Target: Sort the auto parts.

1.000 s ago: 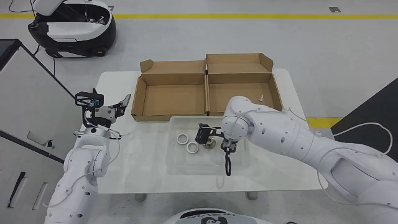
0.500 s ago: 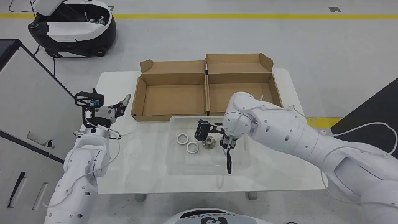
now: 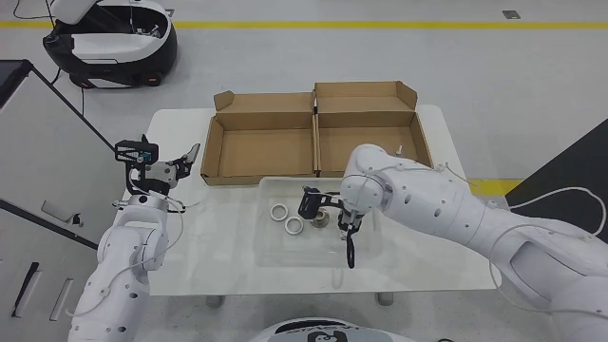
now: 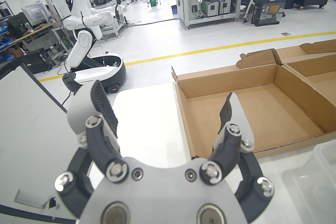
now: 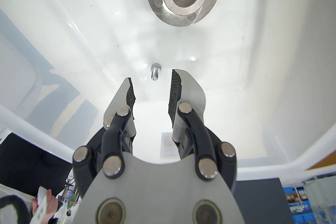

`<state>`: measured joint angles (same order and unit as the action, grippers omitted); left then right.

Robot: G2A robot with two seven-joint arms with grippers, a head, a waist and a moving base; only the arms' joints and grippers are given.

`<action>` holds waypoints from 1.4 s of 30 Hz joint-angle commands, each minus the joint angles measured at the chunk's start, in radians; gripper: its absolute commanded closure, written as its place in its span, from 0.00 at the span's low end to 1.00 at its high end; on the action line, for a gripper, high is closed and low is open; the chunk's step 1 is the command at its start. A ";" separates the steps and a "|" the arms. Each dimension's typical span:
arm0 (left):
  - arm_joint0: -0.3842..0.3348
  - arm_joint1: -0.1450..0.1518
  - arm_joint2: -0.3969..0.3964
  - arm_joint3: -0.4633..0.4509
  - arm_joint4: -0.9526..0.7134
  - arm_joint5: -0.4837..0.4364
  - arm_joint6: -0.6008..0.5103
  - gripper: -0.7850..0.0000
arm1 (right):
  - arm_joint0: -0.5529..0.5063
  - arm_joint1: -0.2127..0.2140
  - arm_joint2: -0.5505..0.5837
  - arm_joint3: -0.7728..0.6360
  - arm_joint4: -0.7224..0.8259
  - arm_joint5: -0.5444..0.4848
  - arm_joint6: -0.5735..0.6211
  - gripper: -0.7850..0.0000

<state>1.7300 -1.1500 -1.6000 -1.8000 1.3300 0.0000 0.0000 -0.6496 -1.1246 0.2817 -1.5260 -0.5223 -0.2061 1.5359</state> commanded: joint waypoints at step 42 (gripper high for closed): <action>0.000 0.000 0.000 0.000 0.000 0.000 0.000 0.00 | 0.004 -0.030 -0.036 0.051 0.007 0.012 0.000 0.98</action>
<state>1.7300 -1.1500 -1.6000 -1.8000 1.3300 0.0000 0.0000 -0.6452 -1.1547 0.2453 -1.4771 -0.5140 -0.1937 1.5359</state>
